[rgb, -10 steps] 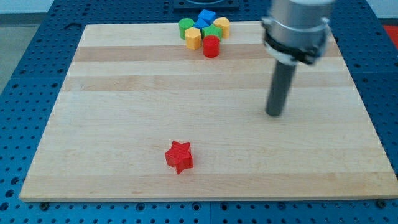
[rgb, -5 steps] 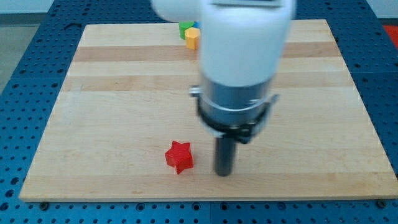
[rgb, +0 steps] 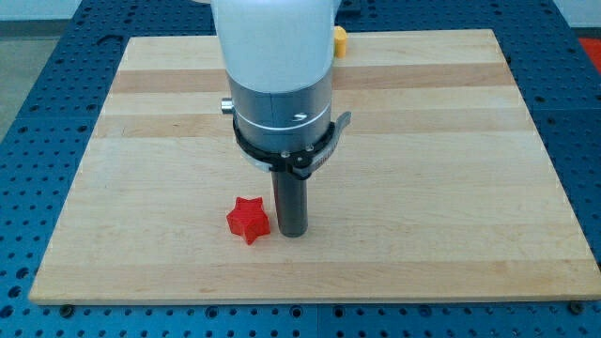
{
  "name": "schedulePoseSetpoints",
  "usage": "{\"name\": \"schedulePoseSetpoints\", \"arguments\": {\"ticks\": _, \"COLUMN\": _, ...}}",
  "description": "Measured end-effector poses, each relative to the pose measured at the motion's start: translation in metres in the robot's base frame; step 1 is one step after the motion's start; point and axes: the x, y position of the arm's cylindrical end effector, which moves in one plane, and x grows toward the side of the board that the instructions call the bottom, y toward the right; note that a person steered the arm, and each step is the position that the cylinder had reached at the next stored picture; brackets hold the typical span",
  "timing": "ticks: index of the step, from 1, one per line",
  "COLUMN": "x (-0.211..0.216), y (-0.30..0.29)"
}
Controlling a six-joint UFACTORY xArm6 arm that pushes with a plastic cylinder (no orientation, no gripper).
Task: Slide the red star to the bottom left
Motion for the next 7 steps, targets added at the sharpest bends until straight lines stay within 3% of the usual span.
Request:
{"name": "schedulePoseSetpoints", "arguments": {"ticks": 2, "x": 0.0, "y": -0.088}}
{"name": "schedulePoseSetpoints", "arguments": {"ticks": 3, "x": -0.01, "y": -0.077}}
{"name": "schedulePoseSetpoints", "arguments": {"ticks": 4, "x": -0.045, "y": -0.075}}
{"name": "schedulePoseSetpoints", "arguments": {"ticks": 5, "x": -0.037, "y": -0.1}}
{"name": "schedulePoseSetpoints", "arguments": {"ticks": 7, "x": -0.037, "y": -0.059}}
